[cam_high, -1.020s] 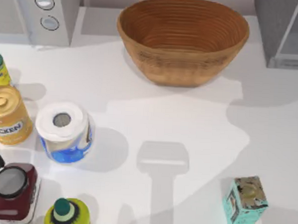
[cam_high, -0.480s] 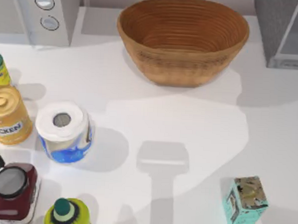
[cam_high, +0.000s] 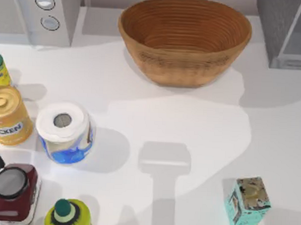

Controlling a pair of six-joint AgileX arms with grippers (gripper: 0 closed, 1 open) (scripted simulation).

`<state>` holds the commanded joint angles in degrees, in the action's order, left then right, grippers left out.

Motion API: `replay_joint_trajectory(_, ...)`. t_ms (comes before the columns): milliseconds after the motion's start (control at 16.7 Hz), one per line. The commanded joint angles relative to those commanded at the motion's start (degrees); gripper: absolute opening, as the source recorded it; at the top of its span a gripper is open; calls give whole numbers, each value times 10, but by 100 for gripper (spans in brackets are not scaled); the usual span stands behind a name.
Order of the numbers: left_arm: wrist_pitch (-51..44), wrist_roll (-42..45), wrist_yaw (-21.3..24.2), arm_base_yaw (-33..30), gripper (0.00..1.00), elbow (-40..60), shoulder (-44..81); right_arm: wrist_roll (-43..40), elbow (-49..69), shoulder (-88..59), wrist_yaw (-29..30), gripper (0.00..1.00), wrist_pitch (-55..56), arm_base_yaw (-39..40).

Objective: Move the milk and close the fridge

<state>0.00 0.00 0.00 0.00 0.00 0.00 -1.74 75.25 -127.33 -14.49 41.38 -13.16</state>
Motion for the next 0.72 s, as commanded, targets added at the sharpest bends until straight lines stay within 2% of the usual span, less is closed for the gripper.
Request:
replay_joint_trajectory(660,0,0,0,0,100,0,0,0,0,0,0,98,0,0)
replay_joint_trajectory(720,0,0,0,0,100,0,0,0,0,0,0,100,0,0)
